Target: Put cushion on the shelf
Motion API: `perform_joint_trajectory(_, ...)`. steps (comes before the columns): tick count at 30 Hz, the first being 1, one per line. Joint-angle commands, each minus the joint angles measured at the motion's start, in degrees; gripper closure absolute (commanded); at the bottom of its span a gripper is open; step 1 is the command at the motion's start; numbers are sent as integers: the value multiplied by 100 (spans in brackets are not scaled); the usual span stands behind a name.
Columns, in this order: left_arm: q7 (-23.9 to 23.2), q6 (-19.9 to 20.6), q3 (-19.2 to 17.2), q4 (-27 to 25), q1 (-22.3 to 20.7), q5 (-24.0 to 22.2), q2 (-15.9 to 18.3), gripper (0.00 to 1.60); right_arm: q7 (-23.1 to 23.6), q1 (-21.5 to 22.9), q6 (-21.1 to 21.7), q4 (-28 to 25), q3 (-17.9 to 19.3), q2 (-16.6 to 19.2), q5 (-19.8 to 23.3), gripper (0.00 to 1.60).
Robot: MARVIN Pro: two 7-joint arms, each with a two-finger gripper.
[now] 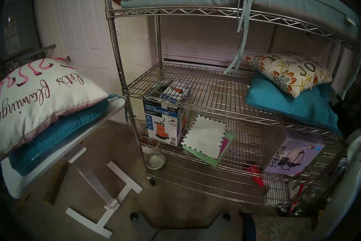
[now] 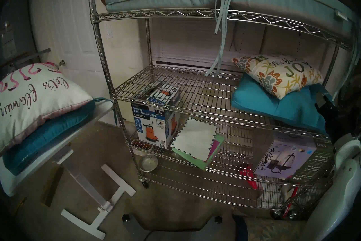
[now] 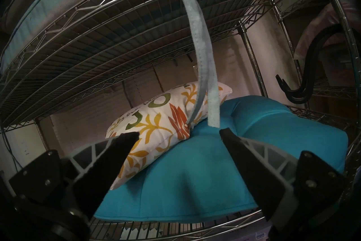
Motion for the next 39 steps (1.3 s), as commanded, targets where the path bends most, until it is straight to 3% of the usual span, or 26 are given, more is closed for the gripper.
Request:
perform_joint_trajectory(1, -190, 290, -73, -72, -78, -155, 446, 0, -19, 20, -32, -118, -7, -10, -17, 0)
perform_joint_trajectory(16, -756, 751, 285, -72, -290, -94, 582, 0, -23, 26, -39, -118, -15, -15, -32, 0)
perform_joint_trajectory(39, -990, 1047, 182, -72, -649, 225, 897, 0, -23, 30, -39, -118, -18, -18, -42, 0)
